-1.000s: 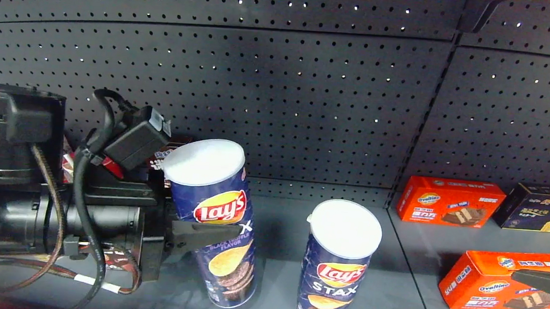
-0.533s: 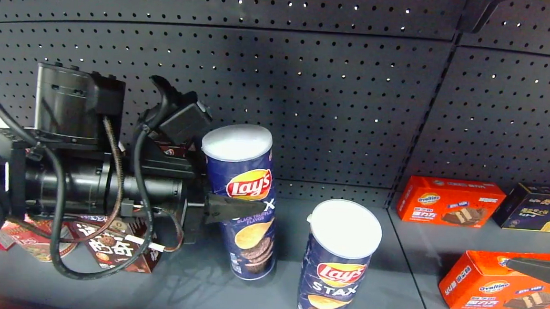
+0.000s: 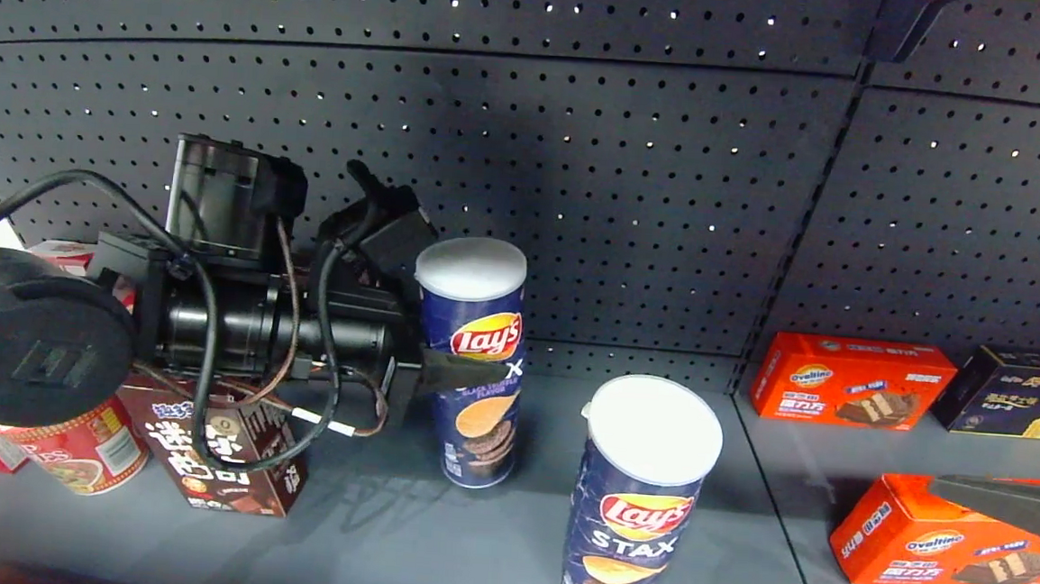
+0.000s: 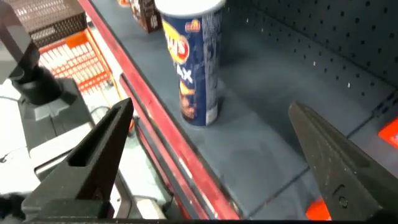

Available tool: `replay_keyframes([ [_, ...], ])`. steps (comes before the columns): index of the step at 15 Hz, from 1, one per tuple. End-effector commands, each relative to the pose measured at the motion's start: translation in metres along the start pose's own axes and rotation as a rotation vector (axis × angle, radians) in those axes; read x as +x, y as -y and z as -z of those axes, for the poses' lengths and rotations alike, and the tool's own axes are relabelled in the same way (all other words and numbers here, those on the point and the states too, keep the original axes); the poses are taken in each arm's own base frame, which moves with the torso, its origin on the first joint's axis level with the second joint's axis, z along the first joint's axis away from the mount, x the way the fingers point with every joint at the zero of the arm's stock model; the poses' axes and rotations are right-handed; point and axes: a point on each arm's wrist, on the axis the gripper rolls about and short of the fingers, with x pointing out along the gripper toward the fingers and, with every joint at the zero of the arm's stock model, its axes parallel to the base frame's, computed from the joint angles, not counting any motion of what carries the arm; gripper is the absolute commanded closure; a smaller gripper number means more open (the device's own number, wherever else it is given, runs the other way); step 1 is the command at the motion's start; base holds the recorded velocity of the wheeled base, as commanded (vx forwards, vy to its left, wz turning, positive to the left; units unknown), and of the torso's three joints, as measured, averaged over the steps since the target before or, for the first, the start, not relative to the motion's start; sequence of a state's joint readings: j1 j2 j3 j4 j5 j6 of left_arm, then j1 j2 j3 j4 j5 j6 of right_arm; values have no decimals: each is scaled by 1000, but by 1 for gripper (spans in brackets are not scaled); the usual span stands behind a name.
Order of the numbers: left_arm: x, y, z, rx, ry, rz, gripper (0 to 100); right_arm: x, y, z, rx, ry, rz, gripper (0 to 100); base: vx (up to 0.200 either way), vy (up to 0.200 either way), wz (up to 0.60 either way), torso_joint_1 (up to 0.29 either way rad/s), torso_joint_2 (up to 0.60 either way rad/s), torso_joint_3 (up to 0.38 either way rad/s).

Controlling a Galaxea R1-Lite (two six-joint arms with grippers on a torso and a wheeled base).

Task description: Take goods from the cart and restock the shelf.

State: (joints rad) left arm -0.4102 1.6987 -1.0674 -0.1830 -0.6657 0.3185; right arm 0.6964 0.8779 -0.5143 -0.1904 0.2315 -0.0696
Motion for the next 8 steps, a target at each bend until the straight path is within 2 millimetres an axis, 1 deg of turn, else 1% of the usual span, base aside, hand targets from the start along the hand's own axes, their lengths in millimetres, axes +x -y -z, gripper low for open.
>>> replay_keyframes([
  [1,19,-11,1,-3,-9,14,100,12,2,1,13,-24,-11,0,0,0,0,0,0,0],
  [3,31,-18,2,-1,-10,20,100,12,2,1,14,-24,-12,0,0,0,0,0,0,0],
  [4,40,-21,3,1,-13,30,100,12,2,1,14,-25,-12,0,0,0,0,0,0,0],
  [6,55,-21,3,24,-3,80,100,12,2,1,14,-25,-12,0,0,0,0,0,0,0],
  [8,62,-23,1,43,20,138,100,12,2,2,15,-27,-13,0,0,0,0,0,0,0],
])
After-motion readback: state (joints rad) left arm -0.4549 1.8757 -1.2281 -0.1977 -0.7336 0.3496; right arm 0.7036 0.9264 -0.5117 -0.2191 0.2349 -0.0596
